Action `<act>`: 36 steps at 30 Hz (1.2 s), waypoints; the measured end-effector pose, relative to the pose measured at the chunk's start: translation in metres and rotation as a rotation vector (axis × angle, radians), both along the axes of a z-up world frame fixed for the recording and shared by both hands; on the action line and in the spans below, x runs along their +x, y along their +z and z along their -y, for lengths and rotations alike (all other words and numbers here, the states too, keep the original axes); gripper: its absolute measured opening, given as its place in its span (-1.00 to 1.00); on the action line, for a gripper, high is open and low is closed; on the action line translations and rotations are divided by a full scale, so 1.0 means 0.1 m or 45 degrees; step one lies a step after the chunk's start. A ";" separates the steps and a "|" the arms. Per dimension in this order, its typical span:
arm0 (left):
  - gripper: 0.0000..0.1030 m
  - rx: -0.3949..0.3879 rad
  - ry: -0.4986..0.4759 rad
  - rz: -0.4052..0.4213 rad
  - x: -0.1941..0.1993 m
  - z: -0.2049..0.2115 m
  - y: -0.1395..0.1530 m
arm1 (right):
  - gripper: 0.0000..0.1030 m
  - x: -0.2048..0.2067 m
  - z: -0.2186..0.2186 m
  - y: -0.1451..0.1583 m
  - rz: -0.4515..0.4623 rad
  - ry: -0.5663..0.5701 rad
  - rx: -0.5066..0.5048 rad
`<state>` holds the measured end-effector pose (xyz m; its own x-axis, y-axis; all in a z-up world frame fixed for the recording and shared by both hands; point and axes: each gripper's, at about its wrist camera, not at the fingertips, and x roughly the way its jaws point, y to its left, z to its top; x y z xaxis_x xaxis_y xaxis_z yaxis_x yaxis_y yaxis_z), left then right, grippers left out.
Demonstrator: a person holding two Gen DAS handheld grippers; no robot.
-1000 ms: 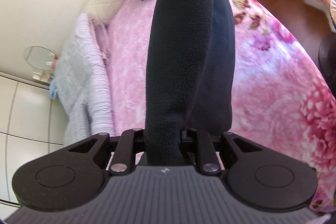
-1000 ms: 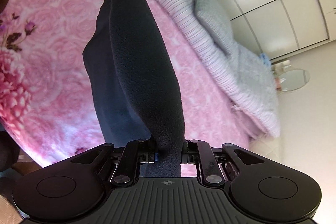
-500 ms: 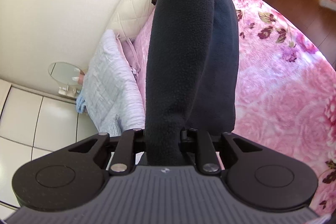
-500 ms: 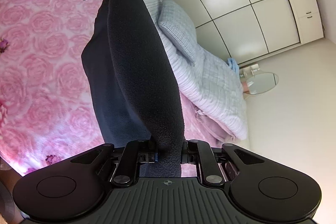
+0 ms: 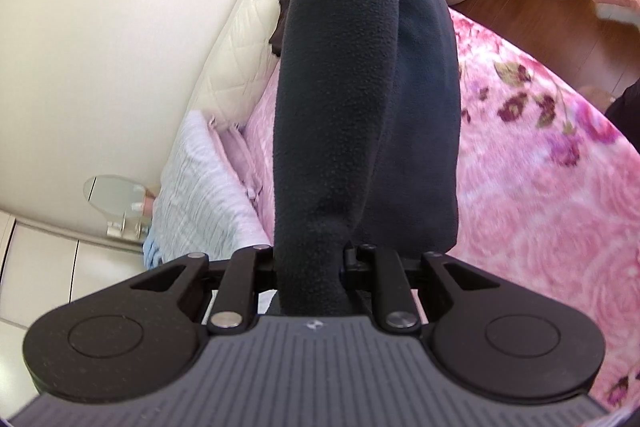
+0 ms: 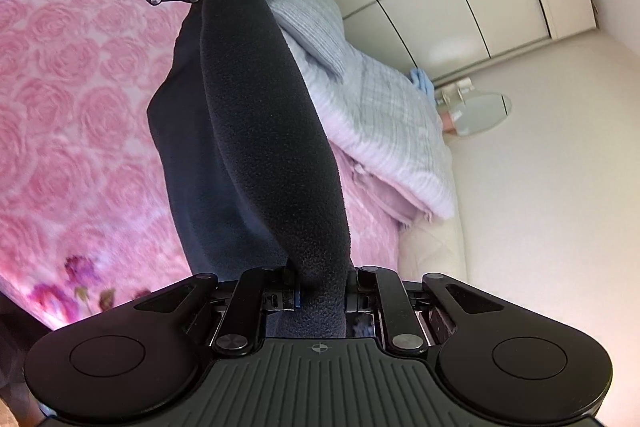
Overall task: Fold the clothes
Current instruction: 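Carry the hanging black shirt with both grippers toward the clothes stack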
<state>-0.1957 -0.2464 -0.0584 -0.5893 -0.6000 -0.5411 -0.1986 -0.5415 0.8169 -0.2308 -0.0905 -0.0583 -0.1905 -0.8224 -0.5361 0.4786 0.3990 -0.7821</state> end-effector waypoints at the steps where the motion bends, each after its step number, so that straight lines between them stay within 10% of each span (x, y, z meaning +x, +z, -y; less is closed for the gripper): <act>1: -0.66 0.000 -0.007 0.003 -0.13 0.01 -0.01 | -0.72 -0.11 0.02 0.00 0.004 -0.012 0.003; 21: -0.67 0.119 -0.011 0.105 -3.22 0.37 -0.12 | -0.72 -3.07 0.87 -0.04 0.156 -0.132 0.094; 36: -0.67 0.170 -0.195 0.117 -4.19 0.82 -0.37 | -0.72 -4.02 1.36 -0.10 0.138 -0.271 0.181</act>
<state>-0.6146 -0.3286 -0.0955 -0.6126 -0.4268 -0.6652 -0.3568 -0.6017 0.7146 -0.6325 -0.2261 -0.0683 -0.2859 -0.6850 -0.6701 0.6414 0.3827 -0.6649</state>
